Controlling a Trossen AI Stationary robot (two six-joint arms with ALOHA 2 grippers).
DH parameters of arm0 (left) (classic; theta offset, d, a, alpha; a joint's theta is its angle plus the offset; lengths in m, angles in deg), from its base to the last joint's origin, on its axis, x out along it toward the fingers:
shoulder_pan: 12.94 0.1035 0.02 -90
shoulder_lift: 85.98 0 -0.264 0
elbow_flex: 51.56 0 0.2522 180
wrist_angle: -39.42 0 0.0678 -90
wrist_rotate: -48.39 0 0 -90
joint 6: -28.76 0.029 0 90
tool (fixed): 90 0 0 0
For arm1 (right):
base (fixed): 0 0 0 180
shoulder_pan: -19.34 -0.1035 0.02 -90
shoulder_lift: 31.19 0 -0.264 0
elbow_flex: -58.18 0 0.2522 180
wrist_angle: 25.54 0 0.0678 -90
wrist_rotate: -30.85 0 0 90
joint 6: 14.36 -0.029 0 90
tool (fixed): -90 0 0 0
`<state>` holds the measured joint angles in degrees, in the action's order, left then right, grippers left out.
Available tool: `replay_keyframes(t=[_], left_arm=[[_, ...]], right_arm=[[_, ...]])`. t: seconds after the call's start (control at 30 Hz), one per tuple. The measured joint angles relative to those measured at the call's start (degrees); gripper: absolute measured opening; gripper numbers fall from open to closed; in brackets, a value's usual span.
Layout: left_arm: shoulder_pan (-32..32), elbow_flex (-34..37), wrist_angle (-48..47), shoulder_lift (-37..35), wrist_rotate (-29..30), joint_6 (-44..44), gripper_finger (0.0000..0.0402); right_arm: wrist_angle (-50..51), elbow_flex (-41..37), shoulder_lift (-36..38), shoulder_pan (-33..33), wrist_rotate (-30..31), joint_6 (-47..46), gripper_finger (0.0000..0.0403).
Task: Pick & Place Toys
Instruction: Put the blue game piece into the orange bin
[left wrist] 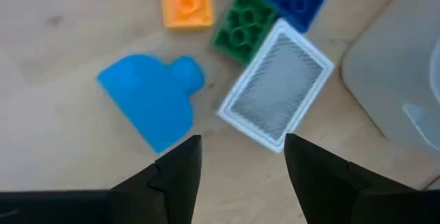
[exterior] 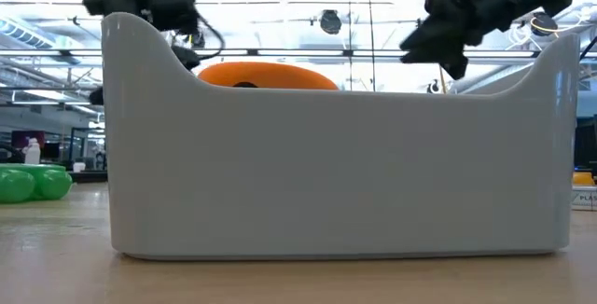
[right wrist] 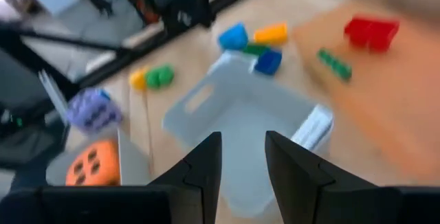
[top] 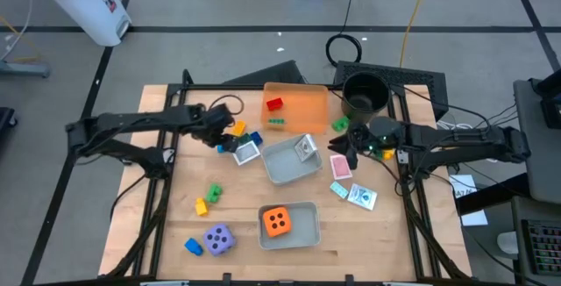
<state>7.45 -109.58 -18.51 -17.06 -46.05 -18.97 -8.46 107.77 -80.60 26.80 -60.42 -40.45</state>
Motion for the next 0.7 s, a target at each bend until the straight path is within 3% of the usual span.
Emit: replay_keyframes(t=[0.27, 0.7], left_arm=[[2.61, 9.66, 2.33, -5.76, 1.93, -0.99, 0.0211], [9.72, 17.55, 14.15, -6.45, -3.43, 5.12, 0.0211]], right_arm=[[-9.78, 0.00, 0.00, 7.04, -0.31, -0.85, 0.0105], [-9.94, 0.00, -0.65, 12.27, -0.27, -3.27, 0.0105]])
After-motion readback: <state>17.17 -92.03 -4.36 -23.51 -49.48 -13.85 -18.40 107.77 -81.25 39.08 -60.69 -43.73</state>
